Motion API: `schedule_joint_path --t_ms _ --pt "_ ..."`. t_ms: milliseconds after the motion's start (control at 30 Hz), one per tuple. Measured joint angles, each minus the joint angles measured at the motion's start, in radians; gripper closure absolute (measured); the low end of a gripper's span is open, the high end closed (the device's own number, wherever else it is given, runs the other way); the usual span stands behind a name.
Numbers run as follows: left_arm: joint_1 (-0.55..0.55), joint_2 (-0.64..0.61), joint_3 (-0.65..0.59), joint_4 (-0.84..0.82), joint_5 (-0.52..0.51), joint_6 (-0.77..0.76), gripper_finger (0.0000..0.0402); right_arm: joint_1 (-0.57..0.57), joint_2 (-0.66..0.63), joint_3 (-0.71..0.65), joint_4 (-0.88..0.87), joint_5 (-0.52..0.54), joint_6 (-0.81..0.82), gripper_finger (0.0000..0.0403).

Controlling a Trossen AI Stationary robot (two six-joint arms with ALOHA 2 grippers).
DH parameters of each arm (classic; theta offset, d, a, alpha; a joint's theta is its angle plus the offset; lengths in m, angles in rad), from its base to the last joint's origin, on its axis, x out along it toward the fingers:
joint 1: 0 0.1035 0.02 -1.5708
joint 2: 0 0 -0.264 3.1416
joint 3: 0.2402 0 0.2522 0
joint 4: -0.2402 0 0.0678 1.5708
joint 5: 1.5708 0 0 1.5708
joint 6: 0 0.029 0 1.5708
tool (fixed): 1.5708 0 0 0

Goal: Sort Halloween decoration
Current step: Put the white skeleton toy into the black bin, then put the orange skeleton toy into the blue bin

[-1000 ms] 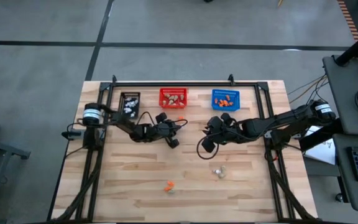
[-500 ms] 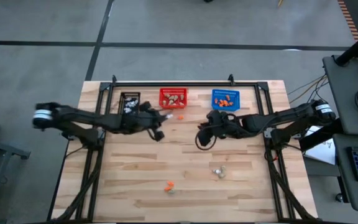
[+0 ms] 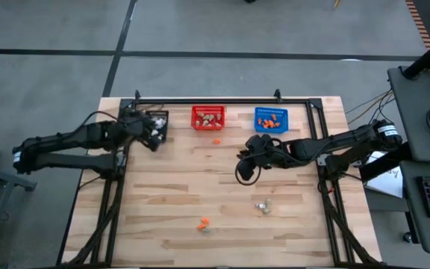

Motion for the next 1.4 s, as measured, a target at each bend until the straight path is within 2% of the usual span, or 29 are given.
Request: schedule_joint_path --t_ms 167,367,633,900,1133,1400 --pt "0.109 0.002 -0.017 -0.004 0.034 -0.025 0.0401 0.000 0.000 0.000 0.000 -0.003 -0.017 0.0326" --pt "0.223 0.128 -0.080 -0.012 0.123 -0.036 0.0401 0.000 0.000 0.000 -0.003 -0.004 -0.020 0.0326" --pt "0.292 0.361 -0.088 -0.005 0.090 -0.034 0.0398 -0.003 0.000 0.000 -0.003 -0.004 -0.048 0.0326" --pt "0.313 0.498 -0.088 -0.006 0.014 -0.046 0.0348 -0.003 0.004 -0.001 -0.005 -0.004 -0.047 0.0326" --pt "0.310 0.504 -0.088 -0.002 0.010 -0.048 0.0304 -0.003 0.004 -0.001 -0.006 -0.014 -0.047 0.0326" --pt "0.235 0.396 -0.087 0.071 0.018 -0.035 0.0295 -0.003 0.006 -0.001 -0.006 -0.163 -0.018 0.0326"
